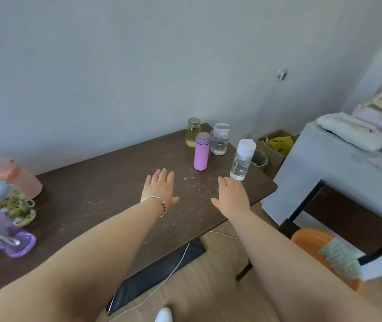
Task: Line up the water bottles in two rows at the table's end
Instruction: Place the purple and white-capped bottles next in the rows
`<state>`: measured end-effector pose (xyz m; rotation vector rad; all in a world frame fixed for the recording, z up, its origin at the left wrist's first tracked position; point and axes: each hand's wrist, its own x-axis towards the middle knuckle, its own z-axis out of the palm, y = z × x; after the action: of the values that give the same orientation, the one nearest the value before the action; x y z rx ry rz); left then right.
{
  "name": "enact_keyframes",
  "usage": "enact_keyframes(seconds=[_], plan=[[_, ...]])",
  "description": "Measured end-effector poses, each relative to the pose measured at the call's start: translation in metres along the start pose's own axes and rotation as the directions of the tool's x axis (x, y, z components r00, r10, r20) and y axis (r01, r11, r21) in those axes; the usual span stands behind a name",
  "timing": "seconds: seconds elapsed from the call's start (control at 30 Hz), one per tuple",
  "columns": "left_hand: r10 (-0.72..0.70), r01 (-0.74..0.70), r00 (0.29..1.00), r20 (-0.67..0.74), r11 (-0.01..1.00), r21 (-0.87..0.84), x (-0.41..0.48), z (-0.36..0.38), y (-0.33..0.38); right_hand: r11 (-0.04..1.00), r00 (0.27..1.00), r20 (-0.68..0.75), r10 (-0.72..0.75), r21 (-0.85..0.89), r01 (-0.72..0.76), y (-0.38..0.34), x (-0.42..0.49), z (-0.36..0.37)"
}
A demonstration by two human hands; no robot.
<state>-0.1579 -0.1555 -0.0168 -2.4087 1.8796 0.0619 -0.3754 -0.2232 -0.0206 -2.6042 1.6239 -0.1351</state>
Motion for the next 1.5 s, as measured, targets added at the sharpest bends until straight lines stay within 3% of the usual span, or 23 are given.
enact_keyframes(seconds=[0.4,0.77,0.97,1.2,1.5], plan=[[0.123,-0.124,0.992,-0.014,0.989,-0.076,0.131,-0.002,0.029,0.967,0.967,-0.034,0.252,0.042,-0.251,0.051,0.085,0.002],[0.213,-0.215,0.977,-0.033,0.967,-0.135,0.238,-0.020,0.043,0.858,0.856,-0.132,0.501,0.207,-0.470,0.089,0.142,-0.002],[0.187,-0.176,0.982,0.024,0.957,-0.231,0.275,-0.012,0.062,0.783,0.810,-0.036,0.585,0.283,-0.553,0.112,0.184,0.012],[0.071,-0.029,0.995,0.073,0.884,-0.467,0.296,-0.001,0.069,0.685,0.778,-0.038,0.627,0.503,-0.527,0.117,0.204,0.034],[0.044,-0.026,0.999,0.016,0.797,-0.603,0.289,0.007,0.069,0.678,0.786,-0.028,0.617,0.525,-0.514,0.116,0.210,0.032]])
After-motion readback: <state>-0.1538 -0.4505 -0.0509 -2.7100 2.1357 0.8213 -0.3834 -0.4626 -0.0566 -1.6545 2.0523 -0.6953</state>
